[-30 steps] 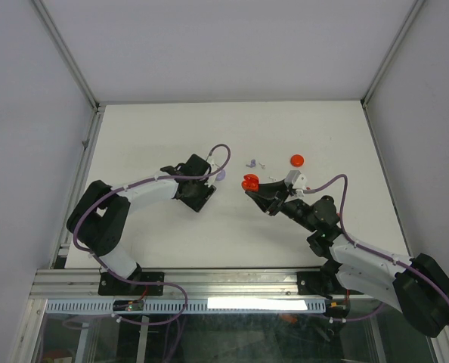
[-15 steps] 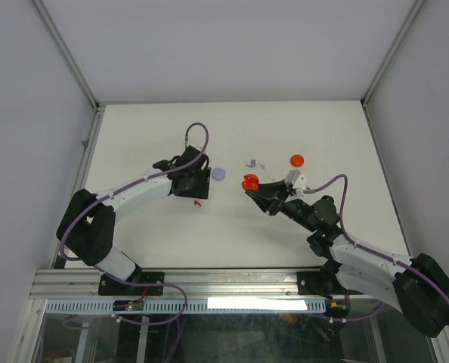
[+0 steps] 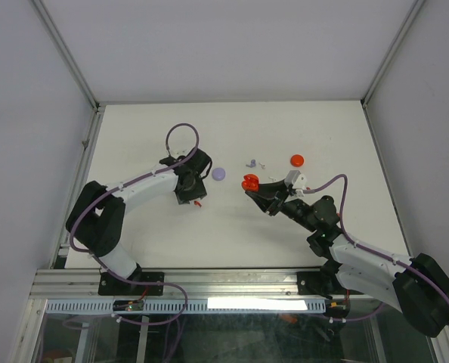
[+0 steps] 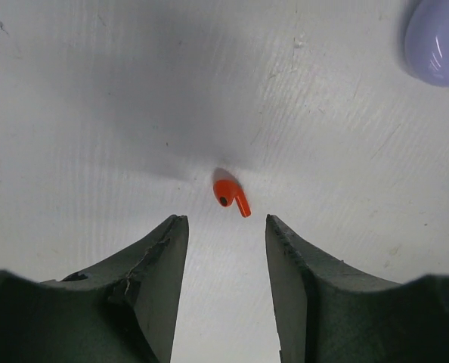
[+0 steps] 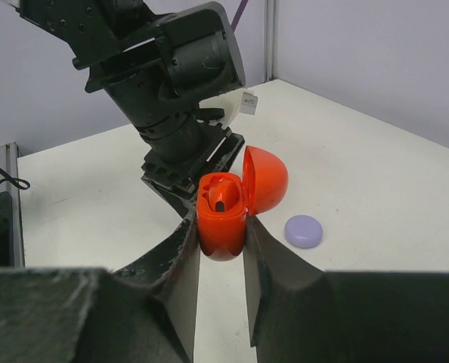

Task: Insert the wireless bluetooth earbuds into the charging case
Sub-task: Pick up the earbud from the center of the board.

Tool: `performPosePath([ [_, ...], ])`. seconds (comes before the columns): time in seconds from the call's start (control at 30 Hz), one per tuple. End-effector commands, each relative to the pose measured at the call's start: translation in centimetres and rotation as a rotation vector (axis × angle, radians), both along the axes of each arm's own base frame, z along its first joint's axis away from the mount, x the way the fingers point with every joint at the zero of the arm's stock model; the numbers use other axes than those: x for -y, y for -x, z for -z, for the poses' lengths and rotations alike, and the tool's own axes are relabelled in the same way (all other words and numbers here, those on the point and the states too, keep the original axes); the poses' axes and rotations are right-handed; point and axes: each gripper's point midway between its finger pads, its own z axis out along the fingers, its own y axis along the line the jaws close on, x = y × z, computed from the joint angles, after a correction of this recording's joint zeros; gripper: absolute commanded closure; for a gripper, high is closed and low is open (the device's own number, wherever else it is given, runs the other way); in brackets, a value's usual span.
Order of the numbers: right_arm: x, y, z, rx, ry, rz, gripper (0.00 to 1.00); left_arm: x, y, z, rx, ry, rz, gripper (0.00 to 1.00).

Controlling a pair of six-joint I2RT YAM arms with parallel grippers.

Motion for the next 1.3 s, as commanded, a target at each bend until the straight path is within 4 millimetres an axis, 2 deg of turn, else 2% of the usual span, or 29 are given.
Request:
performPosePath([
  [0.0,0.2,-0.2,-1.1,0.04,-0.022,0.013,1.0,0.9,-1.9,-0.6,0.046,0.018,-0.105,0.55],
  [0.27,0.3,-0.1,-1.2,0.042,-0.024,0.012,1.0,1.1,-2.6,0.7,0.033,-0.01,-0.124,0.58],
  [0.43,0.3,-0.1,-1.1,0.042,-0.024,0.012,1.0,1.1,-2.2,1.6,0.006,-0.015,-0.127,0.58],
  [0.9,0.2,0.0,-1.3,0.047,-0.026,0.006,1.0,0.7,-1.2,3.8,-0.05,-0.041,-0.132,0.7],
  [1.1,0.2,0.0,-1.3,0.046,-0.024,0.005,1.0,0.7,-1.2,3.7,-0.044,-0.036,-0.13,0.76],
  [1.27,0.1,0.0,-1.4,0.047,-0.021,0.002,1.0,0.7,-1.7,2.4,0.003,-0.016,-0.121,0.81],
])
